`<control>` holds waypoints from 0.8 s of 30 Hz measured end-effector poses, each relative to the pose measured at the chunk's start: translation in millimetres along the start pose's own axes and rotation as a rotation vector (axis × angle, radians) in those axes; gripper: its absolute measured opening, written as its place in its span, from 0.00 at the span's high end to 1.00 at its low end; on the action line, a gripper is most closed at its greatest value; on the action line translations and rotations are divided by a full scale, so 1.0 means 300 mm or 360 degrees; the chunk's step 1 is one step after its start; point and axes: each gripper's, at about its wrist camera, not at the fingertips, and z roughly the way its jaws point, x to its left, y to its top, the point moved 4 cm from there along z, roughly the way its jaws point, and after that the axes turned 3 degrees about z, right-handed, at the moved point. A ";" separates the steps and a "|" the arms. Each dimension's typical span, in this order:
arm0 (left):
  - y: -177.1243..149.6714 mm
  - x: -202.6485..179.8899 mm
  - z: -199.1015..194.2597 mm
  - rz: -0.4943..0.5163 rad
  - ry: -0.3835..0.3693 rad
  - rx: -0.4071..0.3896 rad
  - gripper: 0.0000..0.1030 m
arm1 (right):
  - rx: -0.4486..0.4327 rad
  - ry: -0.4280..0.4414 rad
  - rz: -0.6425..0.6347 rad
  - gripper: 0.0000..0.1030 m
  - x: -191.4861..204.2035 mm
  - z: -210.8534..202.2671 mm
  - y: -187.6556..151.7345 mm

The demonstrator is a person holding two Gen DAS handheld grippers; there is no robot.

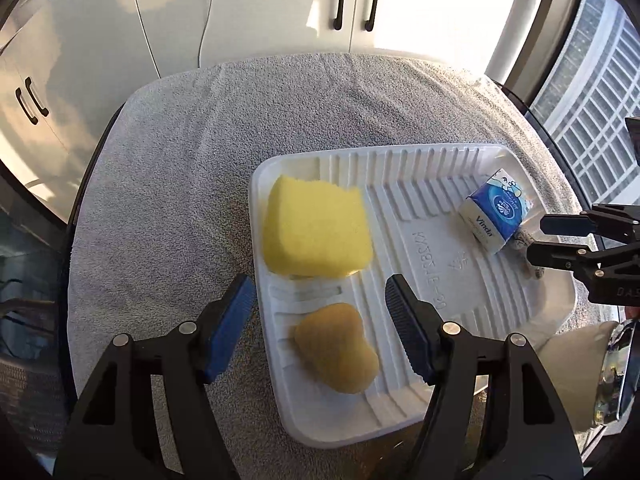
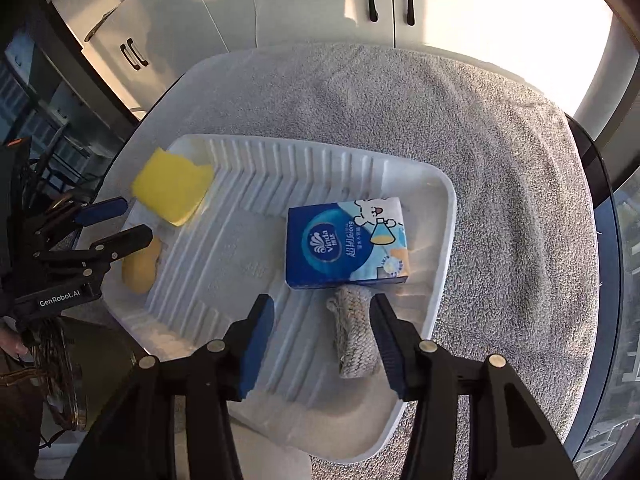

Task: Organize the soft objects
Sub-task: 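Lower the tan sponge into the tray with the left tool while the right lowers the sleeve, then move both open tools back toward the loose soft items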

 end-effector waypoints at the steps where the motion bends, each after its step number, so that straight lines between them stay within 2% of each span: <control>1: 0.004 0.003 -0.014 0.0004 0.0024 -0.0023 0.35 | -0.0010 -0.0010 0.0007 0.47 -0.007 -0.010 -0.004; 7: 0.014 0.032 -0.082 0.0024 0.0171 -0.0141 0.35 | -0.0101 -0.0025 0.0083 0.45 -0.044 -0.066 -0.023; 13: -0.031 0.077 -0.131 0.0032 0.0317 -0.0218 0.35 | -0.0148 -0.0062 0.0218 0.42 -0.125 -0.110 -0.056; 16: -0.062 0.102 -0.152 0.0040 0.0387 -0.0259 0.35 | -0.0178 -0.0126 0.0256 0.32 -0.168 -0.129 -0.087; 18: -0.085 0.132 -0.164 0.0007 0.0420 -0.0277 0.35 | -0.0199 -0.0167 0.0282 0.21 -0.196 -0.143 -0.117; 24: -0.167 0.220 -0.182 -0.0157 0.0420 -0.0277 0.34 | -0.0218 -0.0303 0.0369 0.12 -0.268 -0.188 -0.216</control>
